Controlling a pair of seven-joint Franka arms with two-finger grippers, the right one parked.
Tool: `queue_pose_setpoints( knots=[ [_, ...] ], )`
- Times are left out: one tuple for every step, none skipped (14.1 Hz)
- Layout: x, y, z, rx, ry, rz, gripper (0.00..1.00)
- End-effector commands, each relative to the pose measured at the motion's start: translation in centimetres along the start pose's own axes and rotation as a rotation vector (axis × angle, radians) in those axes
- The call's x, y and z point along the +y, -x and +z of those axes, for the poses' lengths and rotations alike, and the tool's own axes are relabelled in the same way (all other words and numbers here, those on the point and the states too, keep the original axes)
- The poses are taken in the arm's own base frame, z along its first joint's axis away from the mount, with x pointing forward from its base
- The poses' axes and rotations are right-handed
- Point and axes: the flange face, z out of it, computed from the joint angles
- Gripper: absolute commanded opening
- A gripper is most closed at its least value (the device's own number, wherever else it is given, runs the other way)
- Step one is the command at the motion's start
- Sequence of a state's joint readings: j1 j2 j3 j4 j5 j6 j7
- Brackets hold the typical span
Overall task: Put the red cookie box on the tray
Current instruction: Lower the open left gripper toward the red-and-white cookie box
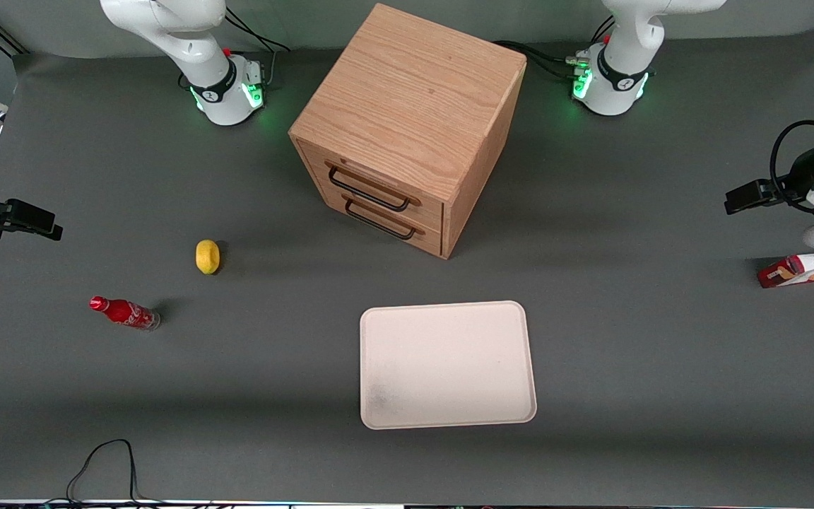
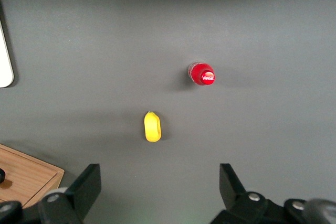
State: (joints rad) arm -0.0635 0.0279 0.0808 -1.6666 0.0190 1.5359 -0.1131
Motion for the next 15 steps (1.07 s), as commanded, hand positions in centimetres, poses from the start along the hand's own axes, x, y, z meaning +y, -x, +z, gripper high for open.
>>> queue_pose_setpoints(
  knots=[
    [-1.3,0.6,-0.5,-0.013,-0.004,-0.016,1.0],
    [-2.3,0.5,-0.5,-0.017,-0.001,-0.017,1.0],
    [-3.0,0.5,-0.5,-0.021,0.002,-0.002,1.0],
    [-4.9,0.1,-0.4,-0.031,0.007,-0.022,1.0],
    [-6.2,0.1,-0.7,-0.033,0.011,-0.016,1.0],
    [-6.7,0.1,-0.7,-0.041,0.013,0.016,1.0],
    [-7.9,0.3,-1.0,-0.043,0.015,0.034,1.0],
    [-10.3,0.6,-1.4,-0.045,0.022,0.043,1.0],
    [-12.5,0.8,-1.8,-0.039,0.03,0.082,1.0],
    [-15.0,1.0,-1.9,-0.033,0.035,0.129,1.0],
    [-18.3,1.3,-2.1,-0.023,0.039,0.173,1.0],
    [-21.1,1.3,-2.3,-0.011,0.042,0.231,1.0],
    [-24.0,1.4,-2.5,0.002,0.041,0.289,1.0],
    [-26.9,1.5,-2.7,0.013,0.035,0.337,1.0],
    [-29.7,1.7,-2.6,0.011,0.018,0.405,1.0]
  ],
)
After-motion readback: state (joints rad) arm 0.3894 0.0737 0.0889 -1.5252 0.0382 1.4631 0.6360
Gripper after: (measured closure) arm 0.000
